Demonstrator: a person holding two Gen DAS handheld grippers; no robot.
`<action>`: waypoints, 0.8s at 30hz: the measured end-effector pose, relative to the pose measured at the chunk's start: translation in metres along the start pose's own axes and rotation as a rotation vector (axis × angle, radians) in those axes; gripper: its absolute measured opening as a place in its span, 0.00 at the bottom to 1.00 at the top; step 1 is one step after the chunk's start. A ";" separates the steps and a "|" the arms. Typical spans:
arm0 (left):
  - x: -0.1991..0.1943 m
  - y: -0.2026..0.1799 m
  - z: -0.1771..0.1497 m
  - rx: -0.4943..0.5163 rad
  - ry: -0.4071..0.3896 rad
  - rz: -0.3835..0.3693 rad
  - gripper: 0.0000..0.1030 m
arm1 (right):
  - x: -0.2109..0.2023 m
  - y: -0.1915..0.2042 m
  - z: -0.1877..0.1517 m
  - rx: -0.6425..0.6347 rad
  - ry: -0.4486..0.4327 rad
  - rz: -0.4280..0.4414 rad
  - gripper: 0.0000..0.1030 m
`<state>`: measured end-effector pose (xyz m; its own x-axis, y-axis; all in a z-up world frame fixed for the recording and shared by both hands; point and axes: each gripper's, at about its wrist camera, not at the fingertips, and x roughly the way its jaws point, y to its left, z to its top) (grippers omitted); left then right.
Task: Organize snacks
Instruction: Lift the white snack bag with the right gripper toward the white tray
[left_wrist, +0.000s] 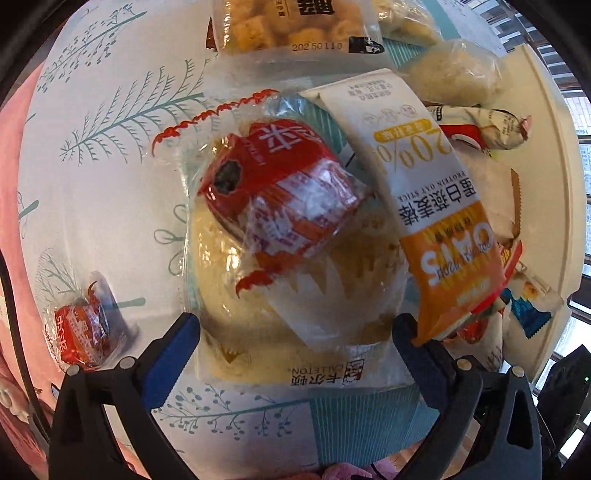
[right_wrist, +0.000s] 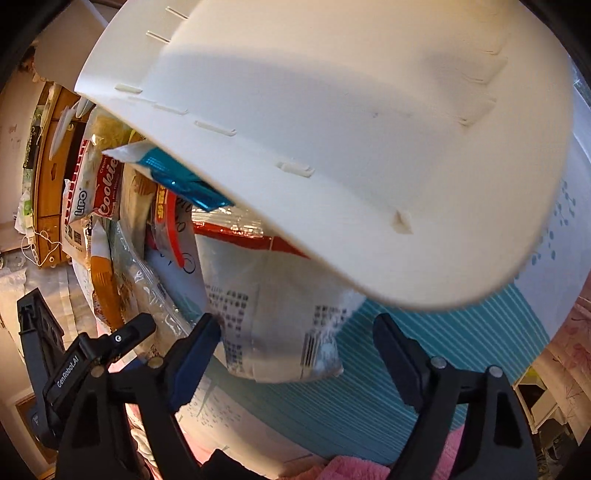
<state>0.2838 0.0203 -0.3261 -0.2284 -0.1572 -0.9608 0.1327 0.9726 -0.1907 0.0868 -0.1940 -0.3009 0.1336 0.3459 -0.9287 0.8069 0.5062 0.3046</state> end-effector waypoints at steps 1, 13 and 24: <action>0.003 -0.002 0.003 0.000 0.000 0.006 1.00 | 0.001 0.001 0.001 -0.003 0.001 -0.002 0.81; 0.026 -0.048 0.000 0.019 -0.104 0.128 1.00 | 0.002 0.008 0.007 -0.039 0.007 -0.062 0.72; 0.029 -0.054 -0.008 0.040 -0.130 0.163 0.99 | -0.003 0.004 0.007 -0.051 0.002 -0.111 0.49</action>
<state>0.2619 -0.0359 -0.3423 -0.0746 -0.0216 -0.9970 0.1968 0.9798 -0.0360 0.0938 -0.1988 -0.2989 0.0436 0.2867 -0.9570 0.7866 0.5807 0.2098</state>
